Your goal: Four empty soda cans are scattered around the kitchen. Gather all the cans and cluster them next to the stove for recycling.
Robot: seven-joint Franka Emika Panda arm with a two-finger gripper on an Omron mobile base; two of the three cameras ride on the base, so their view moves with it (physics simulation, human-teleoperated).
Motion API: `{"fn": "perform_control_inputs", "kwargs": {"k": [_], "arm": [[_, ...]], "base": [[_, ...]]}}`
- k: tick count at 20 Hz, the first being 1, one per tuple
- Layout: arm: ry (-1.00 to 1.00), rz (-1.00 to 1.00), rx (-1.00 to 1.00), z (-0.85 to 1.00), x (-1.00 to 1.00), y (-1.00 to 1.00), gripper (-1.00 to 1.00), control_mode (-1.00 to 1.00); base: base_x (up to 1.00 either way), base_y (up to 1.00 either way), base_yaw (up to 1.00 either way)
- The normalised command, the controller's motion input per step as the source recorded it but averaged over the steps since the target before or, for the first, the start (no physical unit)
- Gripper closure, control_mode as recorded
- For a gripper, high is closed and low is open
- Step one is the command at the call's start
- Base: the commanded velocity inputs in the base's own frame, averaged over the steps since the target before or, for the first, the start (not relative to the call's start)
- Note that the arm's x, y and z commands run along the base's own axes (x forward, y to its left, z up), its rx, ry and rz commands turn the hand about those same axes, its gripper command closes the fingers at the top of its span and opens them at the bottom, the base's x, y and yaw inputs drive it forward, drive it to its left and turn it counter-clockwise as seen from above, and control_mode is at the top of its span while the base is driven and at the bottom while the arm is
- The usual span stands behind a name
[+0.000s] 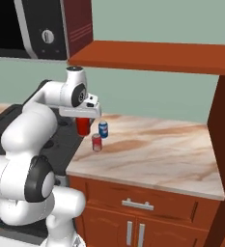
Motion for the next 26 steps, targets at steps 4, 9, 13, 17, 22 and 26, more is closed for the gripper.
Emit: {"fn": "perform_control_inputs", "kwargs": {"k": [4, 9, 13, 17, 22, 26], "arm": [[0.00, 0.00, 0.00, 0.00, 0.00, 0.00, 1.00, 1.00], [0.00, 0.00, 0.00, 0.00, 0.00, 0.00, 1.00, 1.00], [0.00, 0.00, 0.00, 0.00, 0.00, 0.00, 1.00, 1.00], [0.00, 0.00, 0.00, 0.00, 0.00, 0.00, 1.00, 1.00], [0.00, 0.00, 0.00, 0.00, 0.00, 0.00, 1.00, 1.00], [0.00, 0.00, 0.00, 0.00, 0.00, 0.00, 1.00, 1.00]], "base": [[0.40, 0.00, -0.16], [0.23, -0.21, -0.13], [0.07, -0.24, -0.11], [0.04, -0.19, -0.03], [0.00, -0.12, 0.00], [0.00, -0.09, 0.00]]}}
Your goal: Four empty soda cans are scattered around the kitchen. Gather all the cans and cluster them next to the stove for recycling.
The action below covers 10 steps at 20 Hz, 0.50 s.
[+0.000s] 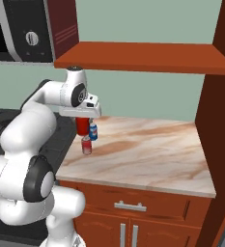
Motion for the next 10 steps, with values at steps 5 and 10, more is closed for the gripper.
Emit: {"fn": "perform_control_inputs", "kwargs": {"k": [5, 10], "arm": [[0.02, 0.00, 0.00, -0.45, 0.00, -0.09, 1.00, -1.00], [0.00, 0.00, 0.00, -0.56, 0.00, -0.04, 1.00, -1.00]], "base": [[0.00, 0.00, 0.00], [0.00, 0.00, 0.00]]}}
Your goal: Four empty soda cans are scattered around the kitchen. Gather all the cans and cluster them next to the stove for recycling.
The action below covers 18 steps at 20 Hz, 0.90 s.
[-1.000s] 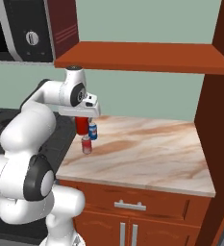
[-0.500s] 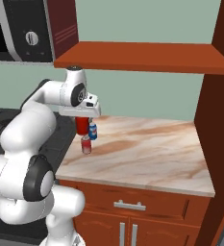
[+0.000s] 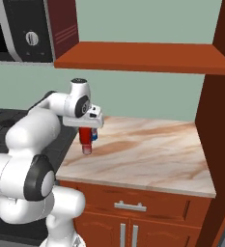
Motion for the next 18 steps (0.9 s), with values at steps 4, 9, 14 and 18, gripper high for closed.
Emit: {"fn": "perform_control_inputs", "kwargs": {"k": [4, 9, 14, 18], "arm": [[0.00, 0.00, 0.00, -0.46, 0.00, 0.00, 1.00, -1.00], [0.00, 0.00, 0.00, -0.38, 0.00, 0.00, 1.00, -1.00], [0.00, 0.00, 0.00, -0.33, 0.00, 0.00, 1.00, -1.00], [0.00, 0.00, 0.00, -0.35, 0.00, 0.07, 1.00, -1.00]], "base": [[0.00, 0.00, 0.00], [0.00, 0.00, 0.00], [0.00, 0.00, 0.00], [0.00, 0.00, 0.00]]}}
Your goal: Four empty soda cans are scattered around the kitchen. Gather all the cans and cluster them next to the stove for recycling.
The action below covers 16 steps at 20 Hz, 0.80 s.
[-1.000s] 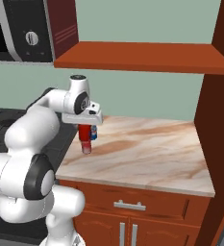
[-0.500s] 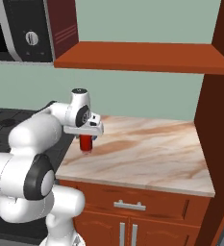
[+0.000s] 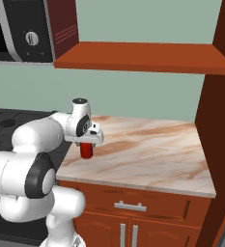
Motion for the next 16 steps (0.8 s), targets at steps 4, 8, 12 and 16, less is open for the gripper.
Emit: {"fn": "perform_control_inputs", "kwargs": {"k": [4, 8, 12, 16], "arm": [[0.00, 0.00, 0.00, -0.33, 0.09, 0.23, 1.00, -1.00], [0.00, 0.00, 0.00, -0.21, 0.05, 0.10, 1.00, -1.00], [0.00, 0.00, 0.00, -0.20, 0.11, 0.00, 1.00, -1.00], [0.00, 0.00, 0.00, -0.19, 0.11, 0.00, 1.00, -1.00]], "base": [[0.00, 0.00, 0.00], [0.00, 0.00, 0.00], [0.00, 0.00, 0.00], [0.00, 0.00, 0.00]]}}
